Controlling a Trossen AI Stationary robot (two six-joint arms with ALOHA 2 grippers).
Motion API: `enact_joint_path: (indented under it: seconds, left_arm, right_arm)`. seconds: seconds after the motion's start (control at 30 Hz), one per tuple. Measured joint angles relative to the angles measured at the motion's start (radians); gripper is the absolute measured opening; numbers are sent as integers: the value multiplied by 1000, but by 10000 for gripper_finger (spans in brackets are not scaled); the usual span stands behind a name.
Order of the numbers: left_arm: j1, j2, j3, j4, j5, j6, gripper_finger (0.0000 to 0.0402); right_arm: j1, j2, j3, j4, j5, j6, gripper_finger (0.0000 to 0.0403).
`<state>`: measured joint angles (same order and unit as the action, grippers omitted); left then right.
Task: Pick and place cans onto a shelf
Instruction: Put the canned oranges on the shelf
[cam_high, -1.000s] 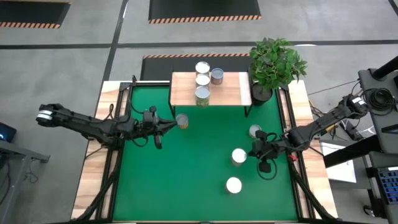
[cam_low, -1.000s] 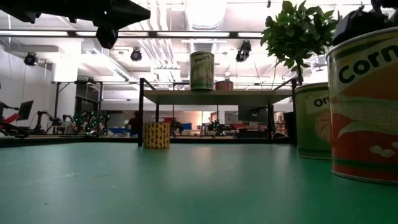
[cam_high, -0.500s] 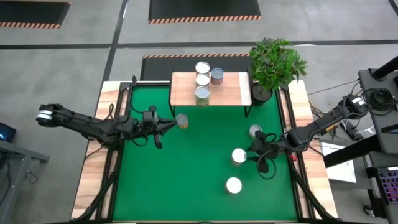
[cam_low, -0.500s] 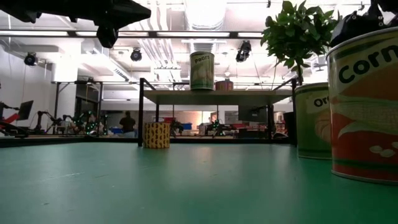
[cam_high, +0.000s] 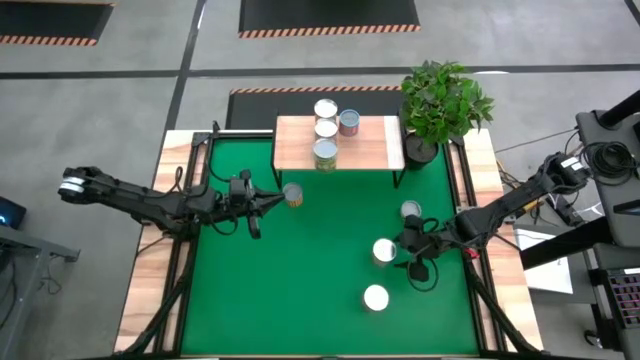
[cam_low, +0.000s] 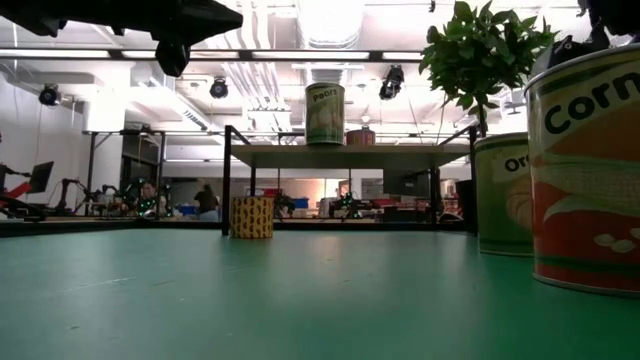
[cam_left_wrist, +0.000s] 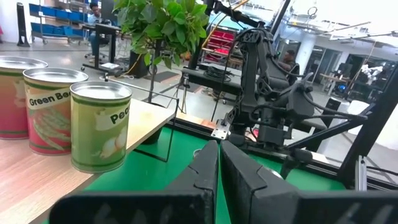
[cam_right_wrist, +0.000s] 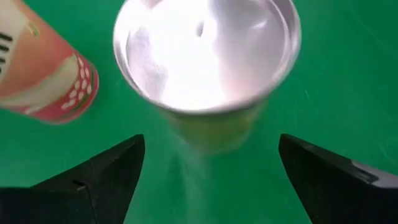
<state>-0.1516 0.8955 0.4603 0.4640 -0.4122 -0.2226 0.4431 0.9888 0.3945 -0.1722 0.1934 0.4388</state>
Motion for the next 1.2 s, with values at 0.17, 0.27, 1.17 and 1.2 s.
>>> enact_joint_path:
  seconds: [0.17,0.27,1.17,1.2]
  left_arm:
    - [0,0,0,0,0,0,0]
    - [0,0,0,0,0,0,0]
    - [0,-7,0,-245,-19,188,0]
    - [0,-8,0,-251,-24,188,0]
  right_arm:
    - [0,88,-15,183,17,-62,343]
    - [-1,140,-18,286,44,-97,333]
    - [-79,140,221,128,129,-236,276]
    - [-89,140,241,117,129,-251,276]
